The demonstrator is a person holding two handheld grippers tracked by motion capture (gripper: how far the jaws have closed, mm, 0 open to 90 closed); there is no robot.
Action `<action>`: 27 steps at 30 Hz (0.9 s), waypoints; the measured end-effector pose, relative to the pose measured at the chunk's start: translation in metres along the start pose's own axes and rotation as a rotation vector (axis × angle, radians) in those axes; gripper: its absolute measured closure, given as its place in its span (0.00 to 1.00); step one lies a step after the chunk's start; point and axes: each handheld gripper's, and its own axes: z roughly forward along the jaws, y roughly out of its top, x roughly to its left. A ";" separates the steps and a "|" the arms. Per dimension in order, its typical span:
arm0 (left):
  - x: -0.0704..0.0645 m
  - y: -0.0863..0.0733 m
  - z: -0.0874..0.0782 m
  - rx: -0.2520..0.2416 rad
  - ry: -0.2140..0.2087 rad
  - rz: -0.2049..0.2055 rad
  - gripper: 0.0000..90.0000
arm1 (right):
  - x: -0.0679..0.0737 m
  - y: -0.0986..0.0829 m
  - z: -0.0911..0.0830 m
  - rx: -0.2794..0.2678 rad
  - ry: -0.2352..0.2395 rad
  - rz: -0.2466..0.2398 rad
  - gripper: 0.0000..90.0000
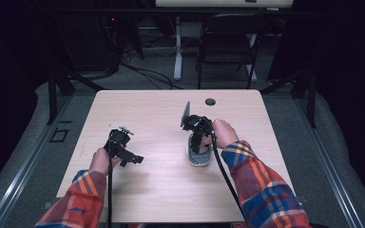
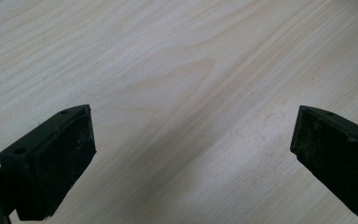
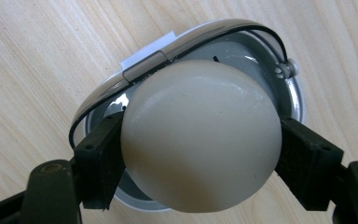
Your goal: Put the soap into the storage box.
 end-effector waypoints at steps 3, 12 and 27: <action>0.000 0.000 0.000 0.002 0.001 0.001 0.00 | 0.001 0.000 0.003 0.004 0.000 -0.004 0.27; 0.000 0.000 0.000 0.002 0.000 0.003 0.00 | 0.002 0.000 0.010 0.008 -0.012 -0.014 0.26; 0.000 0.000 0.000 0.004 -0.001 0.003 0.00 | 0.000 -0.003 0.014 0.011 -0.010 -0.006 0.26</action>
